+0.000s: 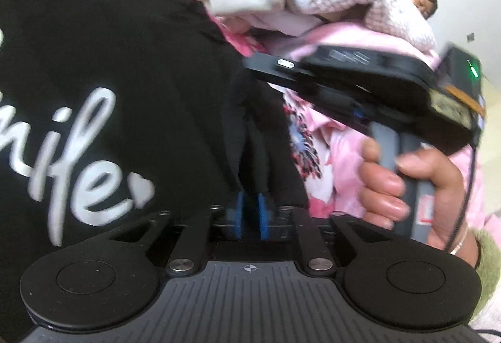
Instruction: Fold clothes
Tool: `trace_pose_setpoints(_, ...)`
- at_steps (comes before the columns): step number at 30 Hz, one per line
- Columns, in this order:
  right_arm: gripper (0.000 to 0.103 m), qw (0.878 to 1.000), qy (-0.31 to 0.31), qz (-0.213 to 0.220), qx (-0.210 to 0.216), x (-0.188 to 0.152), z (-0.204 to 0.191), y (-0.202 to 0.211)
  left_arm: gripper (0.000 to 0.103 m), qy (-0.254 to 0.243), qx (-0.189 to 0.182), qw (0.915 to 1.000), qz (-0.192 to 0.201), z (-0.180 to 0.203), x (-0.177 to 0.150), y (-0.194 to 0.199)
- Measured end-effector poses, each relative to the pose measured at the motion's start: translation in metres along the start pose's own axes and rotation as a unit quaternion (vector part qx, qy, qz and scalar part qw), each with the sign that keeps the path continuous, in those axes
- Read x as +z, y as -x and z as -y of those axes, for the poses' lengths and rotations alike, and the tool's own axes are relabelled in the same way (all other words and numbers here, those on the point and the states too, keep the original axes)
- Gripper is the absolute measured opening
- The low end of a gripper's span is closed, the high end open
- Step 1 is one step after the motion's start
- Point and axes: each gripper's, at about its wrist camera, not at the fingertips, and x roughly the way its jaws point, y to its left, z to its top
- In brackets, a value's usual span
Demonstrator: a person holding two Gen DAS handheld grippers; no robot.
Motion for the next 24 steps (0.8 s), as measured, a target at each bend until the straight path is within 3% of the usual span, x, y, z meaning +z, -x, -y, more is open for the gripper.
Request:
trace_pose_setpoints(6, 0.013, 0.998, 0.025, 0.06, -0.016, -0.008, 0.012, 0.074, 0.037, 0.017, -0.001, 0.9998, -0.008, -0.013, 0.013, 0.008)
trace_pose_setpoints(9, 0.017, 0.997, 0.007, 0.068, -0.023, -0.021, 0.022, 0.097, 0.039, 0.014, 0.007, 0.9998, -0.015, -0.011, 0.016, 0.003)
trace_pose_setpoints(11, 0.017, 0.998, 0.014, 0.052, -0.034, -0.034, 0.024, 0.1, 0.039, 0.005, 0.016, 0.9997, -0.017, -0.006, 0.018, -0.001)
trace_pose_setpoints(14, 0.014, 0.996, 0.071, 0.02, -0.057, -0.058, 0.014, 0.091, 0.039, -0.018, 0.027, 0.9993, -0.016, 0.002, 0.019, -0.004)
trace_pose_setpoints(19, 0.005, 0.979, 0.201, 0.008, -0.045, -0.088, -0.021, 0.071, 0.037, -0.038, 0.042, 0.9983, -0.013, 0.003, 0.024, -0.002)
trace_pose_setpoints(24, 0.005, 0.965, 0.259, -0.009, -0.04, -0.108, -0.042, 0.055, 0.035, -0.06, 0.065, 0.996, -0.007, 0.004, 0.037, -0.007)
